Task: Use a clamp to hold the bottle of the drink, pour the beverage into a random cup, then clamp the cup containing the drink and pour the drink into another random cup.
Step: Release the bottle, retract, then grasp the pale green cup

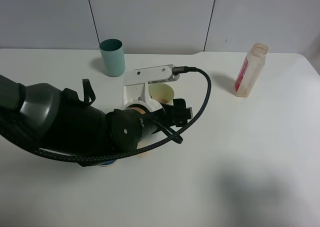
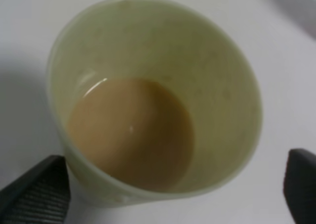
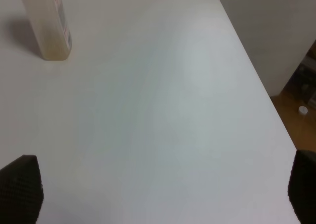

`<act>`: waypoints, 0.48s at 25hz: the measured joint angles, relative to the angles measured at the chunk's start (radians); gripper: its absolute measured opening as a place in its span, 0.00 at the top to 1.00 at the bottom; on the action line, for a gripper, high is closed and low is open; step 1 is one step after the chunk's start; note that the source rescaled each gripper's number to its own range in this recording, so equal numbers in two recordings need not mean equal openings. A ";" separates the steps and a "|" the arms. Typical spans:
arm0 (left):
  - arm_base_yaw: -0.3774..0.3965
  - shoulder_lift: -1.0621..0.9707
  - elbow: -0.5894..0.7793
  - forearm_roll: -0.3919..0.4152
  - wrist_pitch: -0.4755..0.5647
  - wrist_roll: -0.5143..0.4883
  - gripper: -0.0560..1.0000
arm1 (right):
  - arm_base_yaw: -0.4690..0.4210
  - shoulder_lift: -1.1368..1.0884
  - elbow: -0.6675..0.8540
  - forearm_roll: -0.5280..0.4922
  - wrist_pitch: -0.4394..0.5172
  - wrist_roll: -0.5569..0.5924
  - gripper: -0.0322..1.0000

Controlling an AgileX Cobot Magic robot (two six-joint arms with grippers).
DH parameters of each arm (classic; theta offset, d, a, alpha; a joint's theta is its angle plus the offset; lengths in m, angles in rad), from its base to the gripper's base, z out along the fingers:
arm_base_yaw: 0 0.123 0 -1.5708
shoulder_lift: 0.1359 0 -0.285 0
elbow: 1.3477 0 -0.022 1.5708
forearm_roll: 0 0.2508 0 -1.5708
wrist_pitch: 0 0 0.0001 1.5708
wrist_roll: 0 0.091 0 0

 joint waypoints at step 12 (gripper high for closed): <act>0.000 0.000 -0.002 0.006 0.000 -0.001 0.26 | 0.000 0.000 0.000 0.000 0.000 0.000 0.00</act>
